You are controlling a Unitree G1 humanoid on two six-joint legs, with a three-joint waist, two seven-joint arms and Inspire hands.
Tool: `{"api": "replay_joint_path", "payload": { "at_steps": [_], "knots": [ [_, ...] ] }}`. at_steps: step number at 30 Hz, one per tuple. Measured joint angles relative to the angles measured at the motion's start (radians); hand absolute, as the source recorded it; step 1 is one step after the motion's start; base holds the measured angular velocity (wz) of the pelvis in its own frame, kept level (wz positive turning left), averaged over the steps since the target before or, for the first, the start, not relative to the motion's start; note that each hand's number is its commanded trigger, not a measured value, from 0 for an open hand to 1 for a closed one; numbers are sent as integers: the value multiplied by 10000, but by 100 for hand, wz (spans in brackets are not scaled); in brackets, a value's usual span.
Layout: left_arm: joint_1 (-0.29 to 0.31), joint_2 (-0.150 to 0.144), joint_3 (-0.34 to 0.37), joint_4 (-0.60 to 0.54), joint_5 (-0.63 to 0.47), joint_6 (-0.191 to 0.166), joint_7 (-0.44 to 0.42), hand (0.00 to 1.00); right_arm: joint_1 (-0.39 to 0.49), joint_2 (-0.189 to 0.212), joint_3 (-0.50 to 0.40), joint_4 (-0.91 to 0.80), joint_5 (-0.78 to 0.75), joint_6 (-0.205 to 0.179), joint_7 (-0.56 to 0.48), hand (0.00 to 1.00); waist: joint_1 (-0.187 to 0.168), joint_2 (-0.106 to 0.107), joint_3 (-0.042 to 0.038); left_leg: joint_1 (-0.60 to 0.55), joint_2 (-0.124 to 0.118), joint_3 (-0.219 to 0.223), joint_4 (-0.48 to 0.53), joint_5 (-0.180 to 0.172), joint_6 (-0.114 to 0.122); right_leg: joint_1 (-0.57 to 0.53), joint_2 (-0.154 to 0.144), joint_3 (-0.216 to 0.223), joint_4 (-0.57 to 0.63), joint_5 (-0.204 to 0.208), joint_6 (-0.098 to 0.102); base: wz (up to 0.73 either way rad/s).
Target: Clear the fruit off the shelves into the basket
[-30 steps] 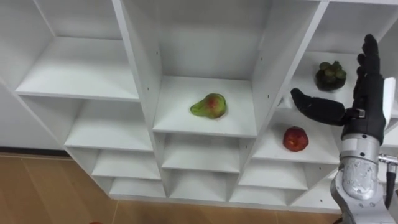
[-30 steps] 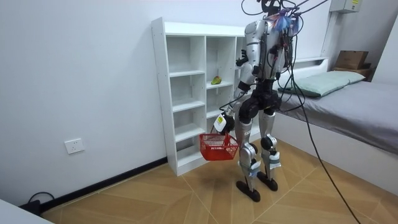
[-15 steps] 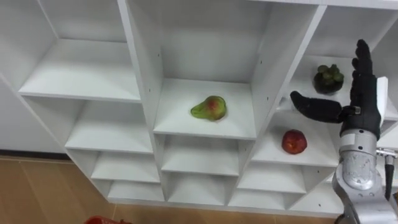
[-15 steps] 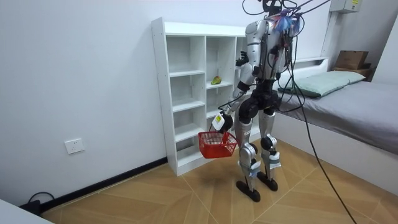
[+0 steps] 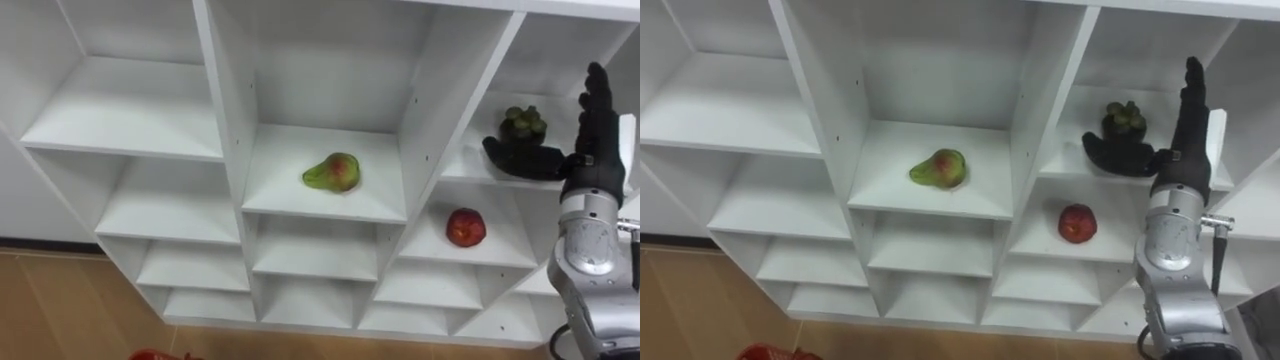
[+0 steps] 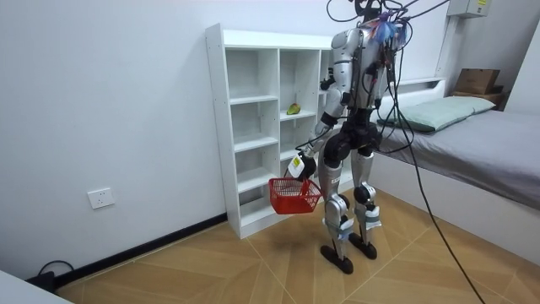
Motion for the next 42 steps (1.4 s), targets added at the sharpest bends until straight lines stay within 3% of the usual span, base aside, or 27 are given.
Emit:
{"api": "replay_joint_path", "payload": {
  "at_steps": [5, 33, 42],
  "knots": [
    [-13, 5, 34, 6, 271, 34, -135, 100, -13, -1, -246, 0, 307, 22, 187, 0, 75, -83, -55, -25, -10, -102, 74, 0, 0, -12, -3, -10, -8, 0, 0, 6],
    [6, 2, 370, -517, 500, 340, -110, 100, -17, -10, -227, 1146, 145, 180, 869, 0, 241, 7, -19, -203, -10, -116, 132, 2, -5, -108, 10, 40, 20, 0, -1, 0],
    [34, 3, 365, -505, 487, 391, -104, 100, -493, -7, -226, 2493, -109, -125, 1094, 0, 239, -96, -71, -217, -12, -120, 143, 1, -3, -100, 8, 20, 34, 13, 4, 0]
  ]
}}
